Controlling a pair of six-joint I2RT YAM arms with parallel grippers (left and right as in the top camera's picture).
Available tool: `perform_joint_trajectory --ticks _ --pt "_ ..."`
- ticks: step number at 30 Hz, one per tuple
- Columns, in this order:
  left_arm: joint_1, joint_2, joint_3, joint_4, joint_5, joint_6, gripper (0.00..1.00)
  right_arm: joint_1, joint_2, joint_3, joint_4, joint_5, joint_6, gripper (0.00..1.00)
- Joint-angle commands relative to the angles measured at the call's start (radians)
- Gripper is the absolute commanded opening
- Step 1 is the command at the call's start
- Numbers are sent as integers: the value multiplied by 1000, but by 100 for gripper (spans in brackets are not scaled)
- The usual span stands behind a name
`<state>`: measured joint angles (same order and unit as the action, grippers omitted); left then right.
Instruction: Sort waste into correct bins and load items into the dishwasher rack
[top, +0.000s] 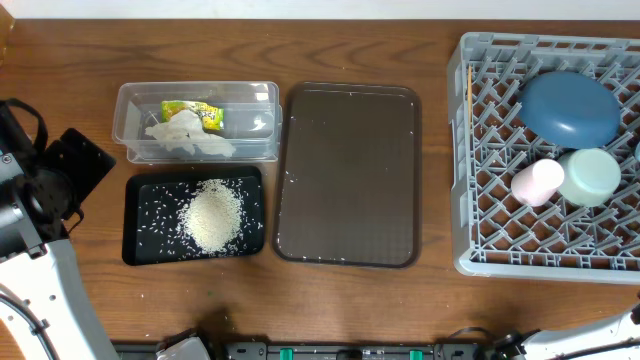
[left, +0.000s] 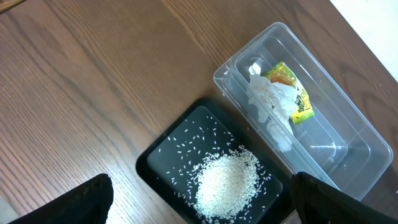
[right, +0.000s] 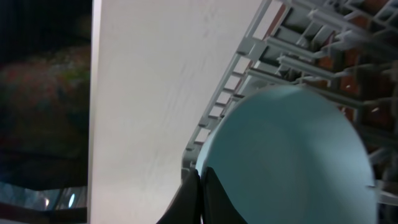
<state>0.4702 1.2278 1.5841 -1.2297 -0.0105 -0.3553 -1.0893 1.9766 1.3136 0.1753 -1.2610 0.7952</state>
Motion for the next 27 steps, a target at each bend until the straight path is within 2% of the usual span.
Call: perform_joint_trajectory --ticks 1,5,7,10,18,22,27 --pt "5 1 6 -1 -8 3 93 -19 5 5 -2 -4 -27 1" --pt "5 1 6 -1 -9 3 93 -37 5 5 -2 -4 -26 1" --pt "5 1 6 0 -9 3 93 -47 3 5 -5 -5 -26 8" --pt "5 1 6 -1 -9 3 93 -61 2 5 -11 -5 -26 22" --pt "5 1 6 -1 -9 3 93 -71 -3 5 -54 43 -27 42" --pt "5 1 6 -1 -9 3 93 -71 -16 5 -86 73 -35 45" --pt "5 1 6 -1 -9 3 93 -71 -97 6 -236 215 -154 48"
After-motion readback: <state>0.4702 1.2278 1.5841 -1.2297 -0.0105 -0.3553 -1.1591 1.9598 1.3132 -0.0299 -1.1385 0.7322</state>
